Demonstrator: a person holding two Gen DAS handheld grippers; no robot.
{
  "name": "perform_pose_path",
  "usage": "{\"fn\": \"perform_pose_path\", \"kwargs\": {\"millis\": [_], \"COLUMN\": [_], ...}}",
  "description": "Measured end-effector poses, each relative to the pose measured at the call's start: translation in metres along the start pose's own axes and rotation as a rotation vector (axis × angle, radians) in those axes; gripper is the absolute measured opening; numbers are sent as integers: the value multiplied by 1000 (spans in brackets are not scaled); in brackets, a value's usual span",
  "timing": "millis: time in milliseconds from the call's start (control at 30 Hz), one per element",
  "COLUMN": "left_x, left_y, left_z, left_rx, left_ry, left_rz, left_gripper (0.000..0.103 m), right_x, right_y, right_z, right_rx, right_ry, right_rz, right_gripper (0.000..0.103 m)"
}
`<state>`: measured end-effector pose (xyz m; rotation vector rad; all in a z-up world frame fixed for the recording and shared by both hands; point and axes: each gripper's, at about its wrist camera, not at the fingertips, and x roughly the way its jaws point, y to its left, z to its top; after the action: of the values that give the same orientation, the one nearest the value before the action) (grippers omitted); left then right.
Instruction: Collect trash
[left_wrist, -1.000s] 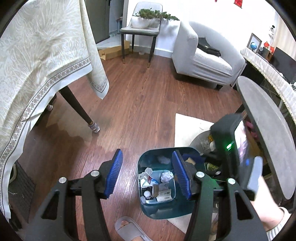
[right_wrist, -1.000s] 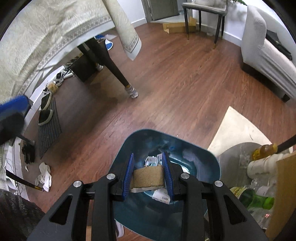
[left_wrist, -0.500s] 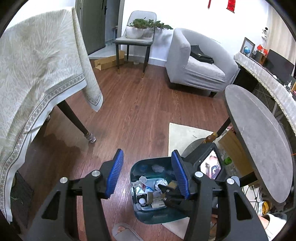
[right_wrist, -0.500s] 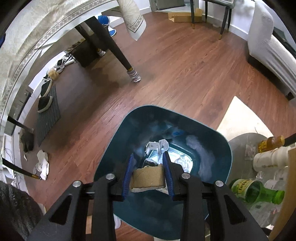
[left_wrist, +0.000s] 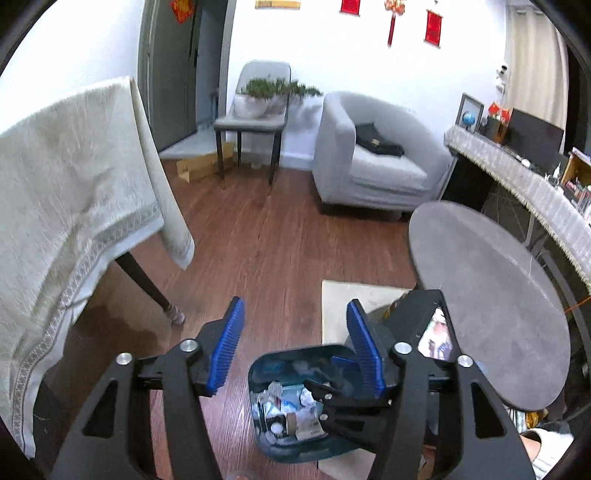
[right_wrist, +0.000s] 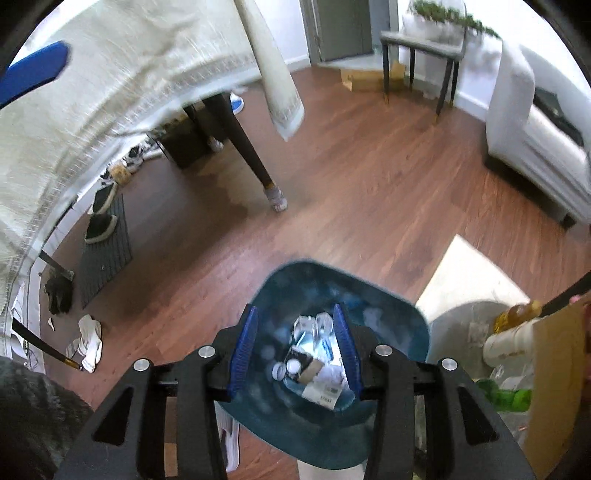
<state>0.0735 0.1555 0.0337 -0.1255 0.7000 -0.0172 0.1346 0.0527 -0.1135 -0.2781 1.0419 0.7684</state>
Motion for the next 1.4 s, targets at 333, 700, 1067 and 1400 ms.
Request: {"fn": "perform_pose_path", "kwargs": {"millis": [333,700,1067,1400], "left_x": [-45,-43,-19,-2], "left_y": [-36,-68,-73,-79], "left_z": [17,-3,-44,-62], "left_rx": [39,35,66,71], "left_ry": [-134,-171,-93,-36], "left_rz": [71,112,115,110], "left_gripper": [89,99,99,99], "right_x": [-109,-229,-288,-286], "right_y": [-13,-104,-146,-141], "right_z": [18,-53,-122,-153], "right_rx": [7,191,289,310], "right_ry": [-231,-424,-485,-458], "right_rz": [-69,-328,-462,-460], "right_gripper": [61,93,99,99]}}
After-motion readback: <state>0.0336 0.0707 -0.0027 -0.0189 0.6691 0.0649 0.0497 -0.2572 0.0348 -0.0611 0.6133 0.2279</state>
